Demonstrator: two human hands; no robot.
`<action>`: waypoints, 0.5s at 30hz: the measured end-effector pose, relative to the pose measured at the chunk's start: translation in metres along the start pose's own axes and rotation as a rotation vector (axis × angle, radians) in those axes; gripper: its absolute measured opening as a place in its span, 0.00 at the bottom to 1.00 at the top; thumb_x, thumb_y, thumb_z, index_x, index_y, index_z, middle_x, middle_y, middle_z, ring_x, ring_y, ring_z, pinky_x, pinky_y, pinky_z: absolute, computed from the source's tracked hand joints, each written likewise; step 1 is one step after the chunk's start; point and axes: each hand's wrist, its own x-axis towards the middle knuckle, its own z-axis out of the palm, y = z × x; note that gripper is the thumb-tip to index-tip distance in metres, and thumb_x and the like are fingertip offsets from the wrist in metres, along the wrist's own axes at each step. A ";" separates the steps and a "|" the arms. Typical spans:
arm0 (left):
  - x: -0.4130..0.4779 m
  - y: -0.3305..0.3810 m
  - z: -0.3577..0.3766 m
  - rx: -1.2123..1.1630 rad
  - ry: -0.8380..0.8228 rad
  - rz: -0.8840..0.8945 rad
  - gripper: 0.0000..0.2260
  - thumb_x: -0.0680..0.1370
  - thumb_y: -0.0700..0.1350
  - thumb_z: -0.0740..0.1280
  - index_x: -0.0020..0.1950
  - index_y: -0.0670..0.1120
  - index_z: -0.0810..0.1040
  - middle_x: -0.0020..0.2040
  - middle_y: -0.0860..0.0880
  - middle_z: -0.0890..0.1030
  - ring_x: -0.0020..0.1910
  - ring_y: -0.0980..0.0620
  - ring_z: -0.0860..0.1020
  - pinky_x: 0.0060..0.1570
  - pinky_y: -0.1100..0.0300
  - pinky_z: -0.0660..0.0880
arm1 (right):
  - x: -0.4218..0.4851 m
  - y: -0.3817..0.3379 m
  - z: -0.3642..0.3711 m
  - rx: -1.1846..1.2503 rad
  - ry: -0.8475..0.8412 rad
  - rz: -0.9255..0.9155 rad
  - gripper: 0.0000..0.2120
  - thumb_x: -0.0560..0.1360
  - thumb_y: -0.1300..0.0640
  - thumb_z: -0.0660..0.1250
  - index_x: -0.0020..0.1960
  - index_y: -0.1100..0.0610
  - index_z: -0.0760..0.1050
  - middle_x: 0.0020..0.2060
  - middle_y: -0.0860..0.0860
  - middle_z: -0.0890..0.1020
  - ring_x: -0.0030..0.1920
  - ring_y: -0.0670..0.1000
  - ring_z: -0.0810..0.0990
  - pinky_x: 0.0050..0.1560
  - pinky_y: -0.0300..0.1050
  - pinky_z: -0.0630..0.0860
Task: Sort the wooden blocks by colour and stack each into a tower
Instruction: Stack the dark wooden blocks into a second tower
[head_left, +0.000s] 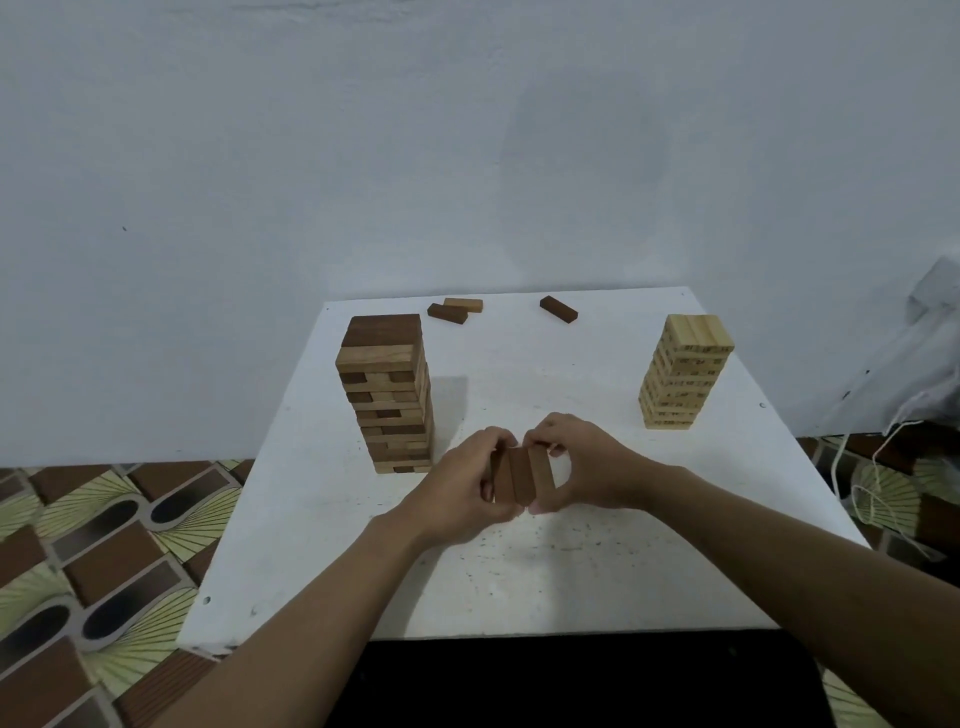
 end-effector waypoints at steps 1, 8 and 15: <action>0.001 0.001 -0.001 0.002 -0.003 0.007 0.24 0.73 0.47 0.77 0.64 0.55 0.70 0.46 0.57 0.73 0.40 0.57 0.73 0.39 0.64 0.70 | -0.001 -0.001 0.000 -0.010 0.003 0.002 0.30 0.62 0.45 0.83 0.60 0.47 0.76 0.54 0.44 0.76 0.53 0.45 0.73 0.52 0.35 0.72; -0.005 0.016 -0.008 0.045 0.022 0.074 0.26 0.72 0.50 0.79 0.65 0.55 0.70 0.54 0.58 0.74 0.43 0.61 0.74 0.38 0.67 0.70 | -0.013 -0.015 -0.016 0.007 0.055 -0.081 0.31 0.59 0.44 0.83 0.59 0.49 0.79 0.52 0.44 0.76 0.53 0.46 0.73 0.54 0.47 0.77; -0.025 0.058 -0.035 0.111 0.129 0.141 0.32 0.70 0.49 0.80 0.69 0.54 0.68 0.57 0.58 0.74 0.38 0.57 0.76 0.37 0.69 0.72 | -0.033 -0.054 -0.054 0.001 0.113 -0.137 0.30 0.58 0.45 0.84 0.58 0.47 0.79 0.52 0.41 0.74 0.53 0.44 0.74 0.54 0.44 0.77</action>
